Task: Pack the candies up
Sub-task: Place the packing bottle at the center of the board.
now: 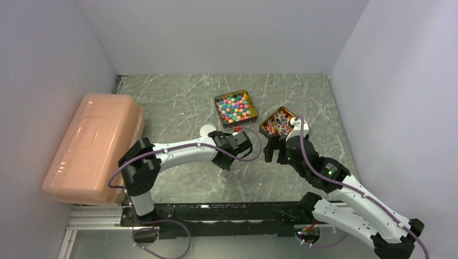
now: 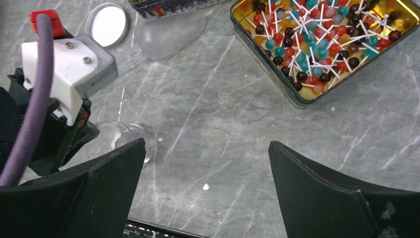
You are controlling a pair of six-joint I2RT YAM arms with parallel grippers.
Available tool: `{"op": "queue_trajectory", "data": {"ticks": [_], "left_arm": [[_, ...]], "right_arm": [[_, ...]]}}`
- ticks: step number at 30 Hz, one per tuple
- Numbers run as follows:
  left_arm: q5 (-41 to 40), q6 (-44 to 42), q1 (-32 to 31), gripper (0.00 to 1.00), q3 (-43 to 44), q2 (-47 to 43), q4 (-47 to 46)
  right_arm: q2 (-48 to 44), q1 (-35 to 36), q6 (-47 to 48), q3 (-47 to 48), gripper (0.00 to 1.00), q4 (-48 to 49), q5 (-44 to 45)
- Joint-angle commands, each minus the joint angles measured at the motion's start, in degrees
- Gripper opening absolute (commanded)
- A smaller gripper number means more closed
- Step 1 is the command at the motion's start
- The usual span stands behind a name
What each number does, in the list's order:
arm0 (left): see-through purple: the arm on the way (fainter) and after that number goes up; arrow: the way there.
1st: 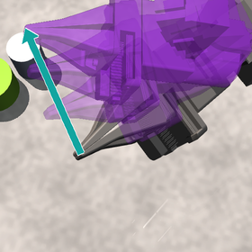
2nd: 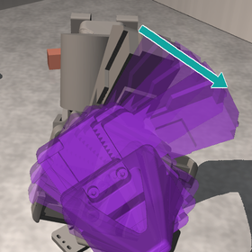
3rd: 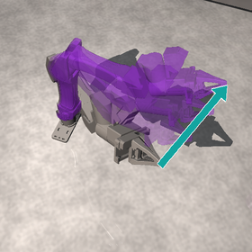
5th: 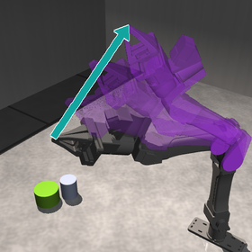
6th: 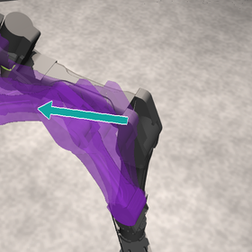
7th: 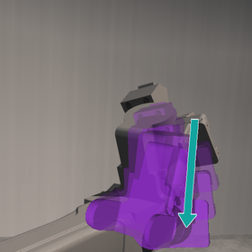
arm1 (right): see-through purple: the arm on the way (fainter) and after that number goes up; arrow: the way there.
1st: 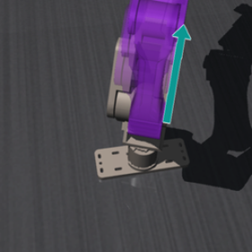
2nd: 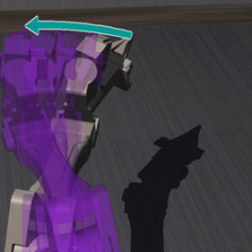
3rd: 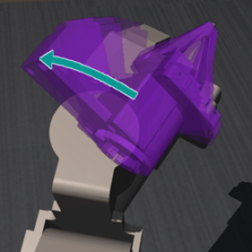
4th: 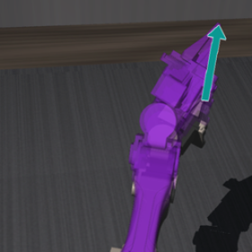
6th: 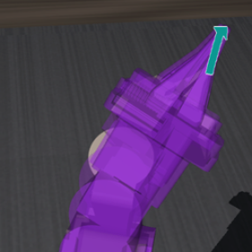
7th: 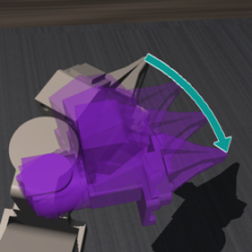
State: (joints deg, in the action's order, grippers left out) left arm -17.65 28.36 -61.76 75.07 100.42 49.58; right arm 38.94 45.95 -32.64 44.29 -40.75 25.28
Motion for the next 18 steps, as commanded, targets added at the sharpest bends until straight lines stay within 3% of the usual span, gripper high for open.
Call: {"op": "queue_trajectory", "data": {"ticks": [1, 12, 18], "left_arm": [[1.27, 0.50, -0.30, 0.00, 0.54, 1.15, -2.34], [1.35, -0.03, -0.32, 0.17, 0.52, 1.62, -3.00], [0.71, -1.07, -0.37, 0.33, 2.12, 0.81, -1.74]], "right_arm": [[-0.71, 0.19, -0.50, 0.62, 1.00, -0.37, 1.11], [0.15, 0.19, -0.16, 0.91, 1.00, 0.25, 0.58], [0.46, 0.19, -0.05, 1.79, 1.00, -0.26, 0.56]]}}
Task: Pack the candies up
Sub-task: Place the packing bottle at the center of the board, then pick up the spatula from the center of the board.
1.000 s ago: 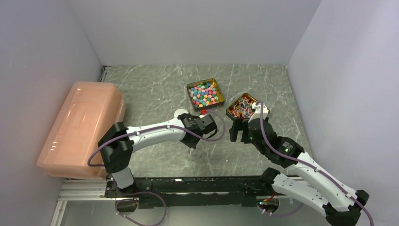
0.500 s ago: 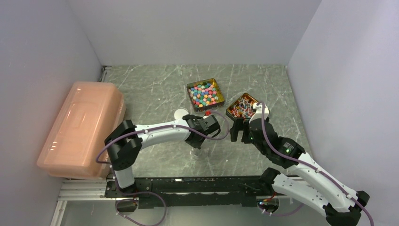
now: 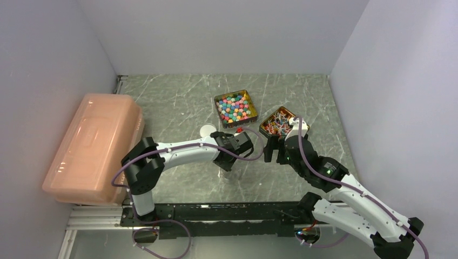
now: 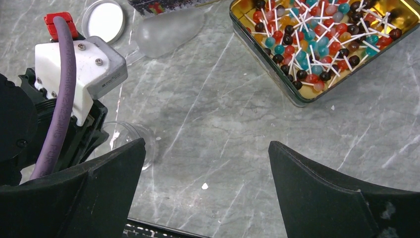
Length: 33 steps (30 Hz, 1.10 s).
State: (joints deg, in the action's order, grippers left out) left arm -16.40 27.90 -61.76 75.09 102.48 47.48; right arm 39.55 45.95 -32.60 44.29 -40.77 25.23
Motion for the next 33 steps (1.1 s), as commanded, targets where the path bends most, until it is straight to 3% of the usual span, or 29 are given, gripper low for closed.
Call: {"op": "queue_trajectory", "data": {"ticks": [1, 12, 13, 19, 21, 27, 33], "left_arm": [[-0.68, -0.76, -0.30, 0.36, 2.52, -1.61, 0.68], [-3.61, -6.94, 1.17, 0.62, 12.99, -5.47, 7.80], [-3.45, -7.55, 1.84, 0.68, 13.86, -5.59, 8.47], [0.50, -12.84, 8.03, 0.76, 13.77, -7.94, 7.47], [1.28, -14.10, 10.51, 0.84, 13.69, -8.08, 7.62], [3.70, -18.32, 18.59, 0.91, 12.40, -8.47, 6.36], [4.10, -22.88, 21.51, 0.99, 13.58, -5.45, 6.25]], "right_arm": [[-0.24, 0.19, -0.03, 1.95, 1.00, -0.33, 0.62], [-0.37, 0.19, 0.69, 3.99, 1.00, 0.08, 0.07], [-0.35, 0.19, 0.80, 4.04, 1.00, 0.38, -0.32], [1.05, 0.21, 1.60, 5.06, 1.00, 1.99, -1.44], [1.69, 0.21, 1.87, 5.26, 1.00, 2.78, -1.86], [4.20, 0.19, 2.61, 5.21, 1.00, 6.00, -4.43], [7.71, 0.19, 2.89, 4.52, 0.99, 9.89, -6.43]]}}
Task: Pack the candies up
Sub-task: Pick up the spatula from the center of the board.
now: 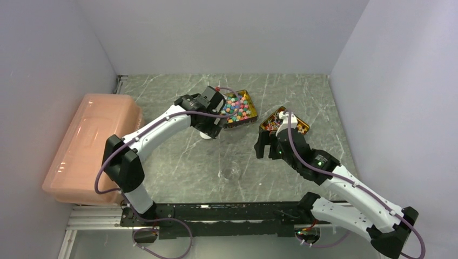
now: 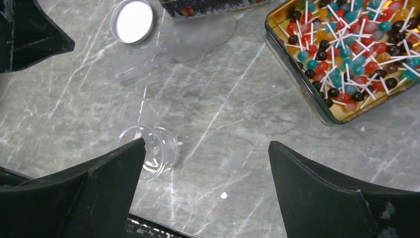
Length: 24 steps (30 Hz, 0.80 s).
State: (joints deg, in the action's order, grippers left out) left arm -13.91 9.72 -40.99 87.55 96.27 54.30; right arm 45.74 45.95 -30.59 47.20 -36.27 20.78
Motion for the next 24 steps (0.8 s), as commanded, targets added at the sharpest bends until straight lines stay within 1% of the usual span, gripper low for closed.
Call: {"op": "queue_trajectory", "data": {"ticks": [1, 4, 8, 15, 20, 24], "left_arm": [[1.72, -5.19, 1.41, 0.99, 1.77, 1.60, -0.08], [2.31, -6.27, 3.27, 0.99, 3.53, 3.99, 0.25], [3.03, -7.55, 4.12, 0.95, 3.63, 6.02, -1.28], [7.01, -9.01, 4.91, 0.78, 3.65, 11.00, -2.24], [10.34, -9.01, 4.93, 0.70, 1.93, 11.78, -4.23], [12.53, -8.62, 4.87, 0.60, 0.87, 12.68, -4.74]], "right_arm": [[2.03, 0.19, 0.88, 1.51, 0.99, 5.87, -2.24], [3.13, 0.19, 0.82, 1.34, 0.99, 7.24, -3.21], [3.48, 0.21, 0.57, 0.69, 0.99, 8.42, -3.63], [3.36, 0.19, 0.01, -0.62, 0.99, 9.06, -4.25], [2.89, 0.19, -0.17, -1.69, 0.99, 9.29, -4.17], [2.80, 0.20, -0.39, -1.89, 0.99, 9.16, -4.08]]}}
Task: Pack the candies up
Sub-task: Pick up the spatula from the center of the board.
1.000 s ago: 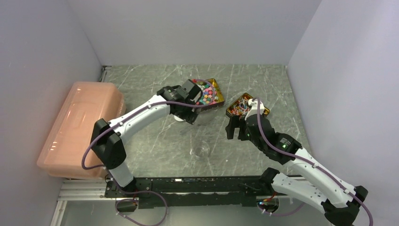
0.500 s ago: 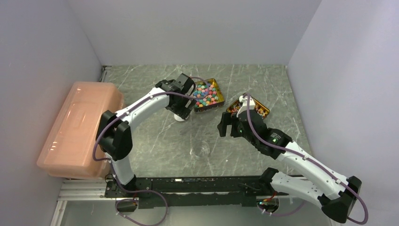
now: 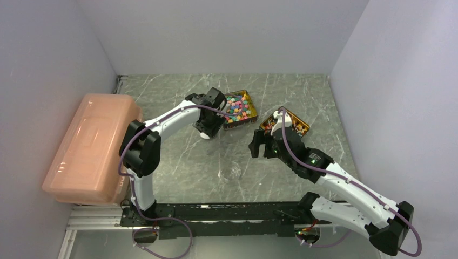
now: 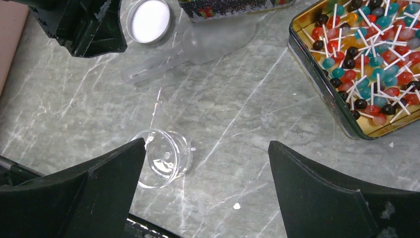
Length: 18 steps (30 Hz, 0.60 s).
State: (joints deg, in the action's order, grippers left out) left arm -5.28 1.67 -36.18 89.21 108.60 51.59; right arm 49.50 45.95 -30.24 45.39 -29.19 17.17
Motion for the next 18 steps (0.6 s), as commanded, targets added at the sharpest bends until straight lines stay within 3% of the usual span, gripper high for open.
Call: {"op": "queue_trajectory", "data": {"ticks": [1, 5, 18], "left_arm": [[4.28, -0.43, 0.06, 0.58, -1.18, 0.63, -2.22], [5.10, 0.03, -0.16, 0.52, -2.84, 1.29, -3.37], [5.37, 0.13, -2.00, 0.46, -4.57, 3.58, -4.49]], "right_arm": [[-1.08, 0.19, -0.78, -0.19, 0.99, 2.08, -0.47], [-1.68, 0.19, -1.00, -0.90, 0.99, 2.16, -0.51], [-1.55, 0.19, -1.47, -1.61, 0.99, 2.56, -0.81]]}}
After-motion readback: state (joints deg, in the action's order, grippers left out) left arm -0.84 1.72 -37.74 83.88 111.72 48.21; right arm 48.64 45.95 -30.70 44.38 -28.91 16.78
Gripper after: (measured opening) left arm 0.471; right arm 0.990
